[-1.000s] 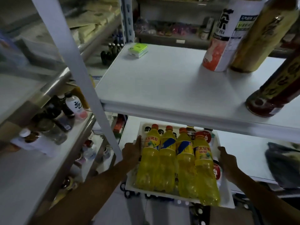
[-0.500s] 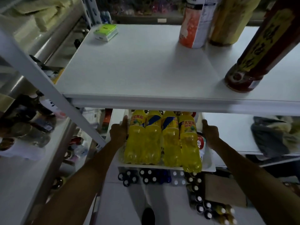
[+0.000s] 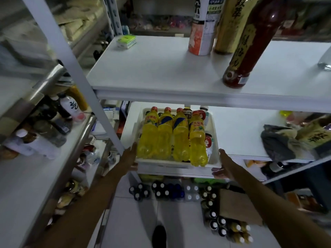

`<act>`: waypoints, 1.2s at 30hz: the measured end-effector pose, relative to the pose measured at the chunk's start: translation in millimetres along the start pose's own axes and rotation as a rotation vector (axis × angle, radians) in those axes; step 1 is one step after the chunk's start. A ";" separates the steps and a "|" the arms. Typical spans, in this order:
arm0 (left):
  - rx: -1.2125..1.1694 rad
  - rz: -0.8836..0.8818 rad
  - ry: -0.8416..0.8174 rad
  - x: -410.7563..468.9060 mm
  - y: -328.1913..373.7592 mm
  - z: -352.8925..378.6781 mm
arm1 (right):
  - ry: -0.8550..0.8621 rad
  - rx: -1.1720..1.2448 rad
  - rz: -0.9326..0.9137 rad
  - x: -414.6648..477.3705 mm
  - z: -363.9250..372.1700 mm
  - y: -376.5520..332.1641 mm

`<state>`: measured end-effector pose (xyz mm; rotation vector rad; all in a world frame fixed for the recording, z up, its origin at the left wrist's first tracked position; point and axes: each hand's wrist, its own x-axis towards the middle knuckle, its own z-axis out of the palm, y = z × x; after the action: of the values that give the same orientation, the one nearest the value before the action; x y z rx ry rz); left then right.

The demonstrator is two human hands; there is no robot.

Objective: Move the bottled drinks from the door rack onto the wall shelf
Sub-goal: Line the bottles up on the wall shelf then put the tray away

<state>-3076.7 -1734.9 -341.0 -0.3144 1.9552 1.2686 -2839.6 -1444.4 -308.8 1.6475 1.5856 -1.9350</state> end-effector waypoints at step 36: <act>-0.166 0.118 0.168 10.0 22.4 18.8 | 0.310 0.251 -0.178 4.0 44.4 -24.2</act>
<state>-3087.5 -1706.2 -337.0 -0.4045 2.0370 1.5283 -2885.3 -1465.8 -304.5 2.0556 1.7046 -2.1244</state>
